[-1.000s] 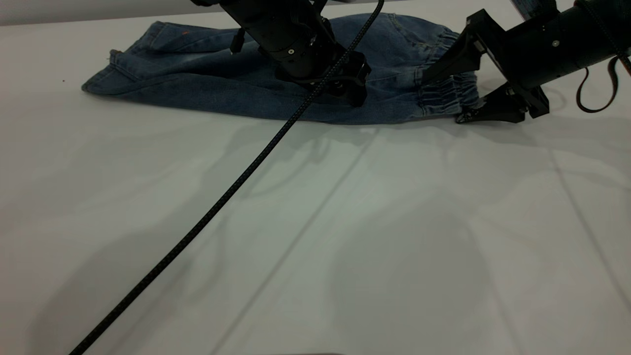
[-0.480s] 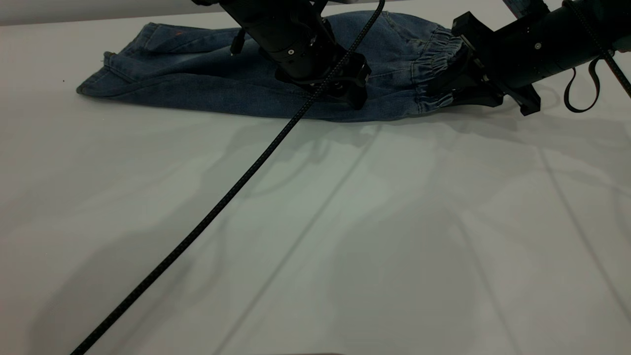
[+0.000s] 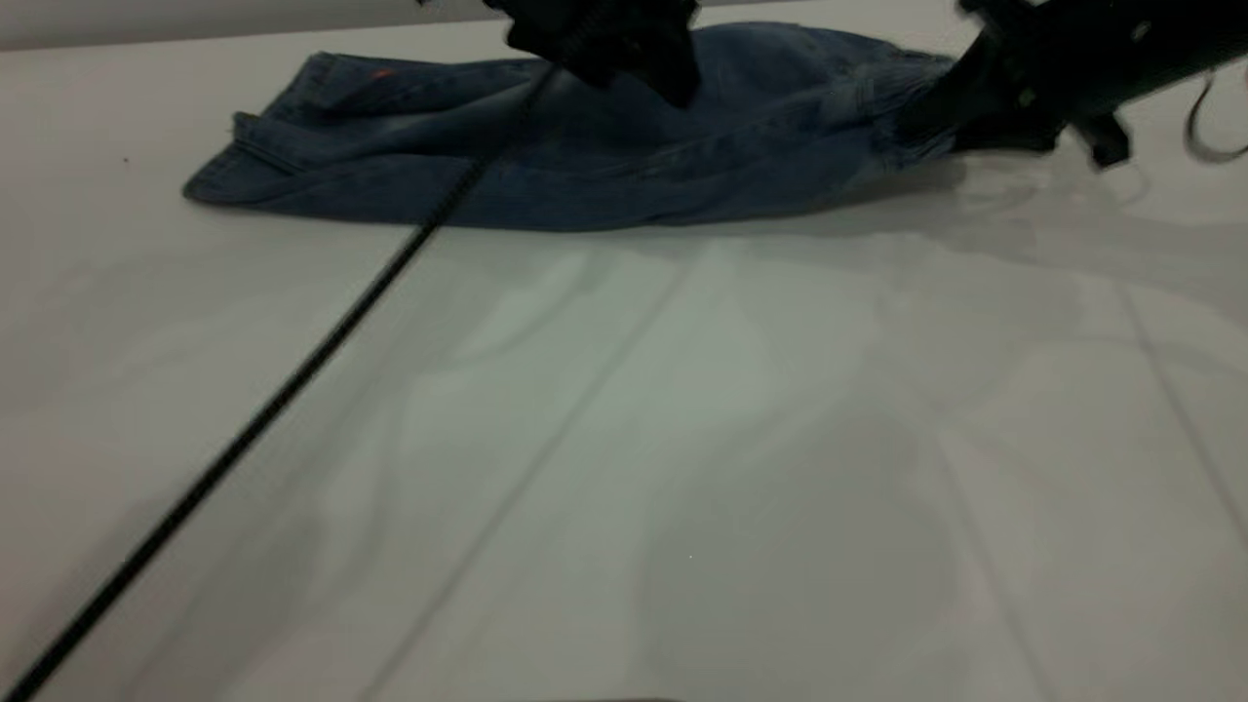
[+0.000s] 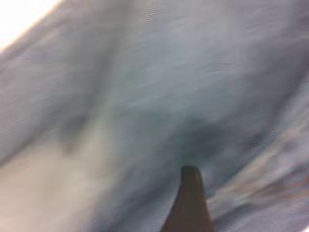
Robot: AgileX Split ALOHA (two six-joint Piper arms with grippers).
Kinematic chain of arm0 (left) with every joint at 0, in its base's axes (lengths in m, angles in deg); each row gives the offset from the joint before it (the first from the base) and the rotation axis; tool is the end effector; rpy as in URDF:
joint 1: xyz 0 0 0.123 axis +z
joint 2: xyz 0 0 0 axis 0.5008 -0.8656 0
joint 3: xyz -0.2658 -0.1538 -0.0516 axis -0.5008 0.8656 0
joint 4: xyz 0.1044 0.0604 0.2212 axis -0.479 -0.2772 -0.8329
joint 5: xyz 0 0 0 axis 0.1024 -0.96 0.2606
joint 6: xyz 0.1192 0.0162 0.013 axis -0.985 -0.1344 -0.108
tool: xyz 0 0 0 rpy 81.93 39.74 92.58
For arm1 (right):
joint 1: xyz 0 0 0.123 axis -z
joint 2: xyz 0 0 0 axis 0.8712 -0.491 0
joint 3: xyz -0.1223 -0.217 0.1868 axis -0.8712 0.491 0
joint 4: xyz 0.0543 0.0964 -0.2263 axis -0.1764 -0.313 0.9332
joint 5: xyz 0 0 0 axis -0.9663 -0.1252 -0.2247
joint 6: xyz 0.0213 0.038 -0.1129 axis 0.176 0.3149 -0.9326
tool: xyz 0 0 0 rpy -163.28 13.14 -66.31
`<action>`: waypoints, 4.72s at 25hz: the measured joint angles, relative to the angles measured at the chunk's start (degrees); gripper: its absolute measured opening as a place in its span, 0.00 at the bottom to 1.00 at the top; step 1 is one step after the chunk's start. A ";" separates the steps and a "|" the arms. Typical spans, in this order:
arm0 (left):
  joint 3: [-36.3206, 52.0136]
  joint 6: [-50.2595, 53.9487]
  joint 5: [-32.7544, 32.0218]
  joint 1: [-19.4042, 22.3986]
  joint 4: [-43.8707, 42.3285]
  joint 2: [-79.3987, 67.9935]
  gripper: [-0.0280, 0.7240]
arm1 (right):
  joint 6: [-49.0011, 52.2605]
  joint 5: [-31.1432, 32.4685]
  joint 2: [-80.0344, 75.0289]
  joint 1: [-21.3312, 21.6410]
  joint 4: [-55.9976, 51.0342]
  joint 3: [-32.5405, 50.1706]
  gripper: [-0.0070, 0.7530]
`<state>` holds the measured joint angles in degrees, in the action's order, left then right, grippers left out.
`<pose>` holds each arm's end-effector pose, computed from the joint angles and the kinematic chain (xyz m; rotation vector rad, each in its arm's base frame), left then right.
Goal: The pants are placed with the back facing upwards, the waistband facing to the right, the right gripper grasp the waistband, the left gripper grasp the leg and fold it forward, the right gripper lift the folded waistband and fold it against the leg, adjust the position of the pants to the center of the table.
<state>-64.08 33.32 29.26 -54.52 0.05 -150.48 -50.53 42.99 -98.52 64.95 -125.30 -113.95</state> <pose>0.4857 -0.2466 0.1199 0.7289 2.3730 -0.3775 0.4423 0.0489 0.0788 0.2910 2.4815 1.0765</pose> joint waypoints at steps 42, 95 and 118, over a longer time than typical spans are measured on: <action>-10.99 14.05 -19.05 9.03 -19.36 -7.71 0.77 | -2.05 11.98 15.34 -7.46 9.42 -4.26 0.11; -39.81 24.97 -43.22 11.41 -27.36 -4.07 0.77 | -18.60 1.93 2.70 -26.39 -16.02 -4.35 0.80; -39.81 10.75 -43.26 -3.19 -15.96 -10.84 0.77 | -1.05 0.61 2.96 -6.63 12.27 -4.39 0.78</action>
<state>-103.89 44.07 -14.00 -57.71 -15.91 -161.32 -51.58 43.60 -95.56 58.32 -113.03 -118.34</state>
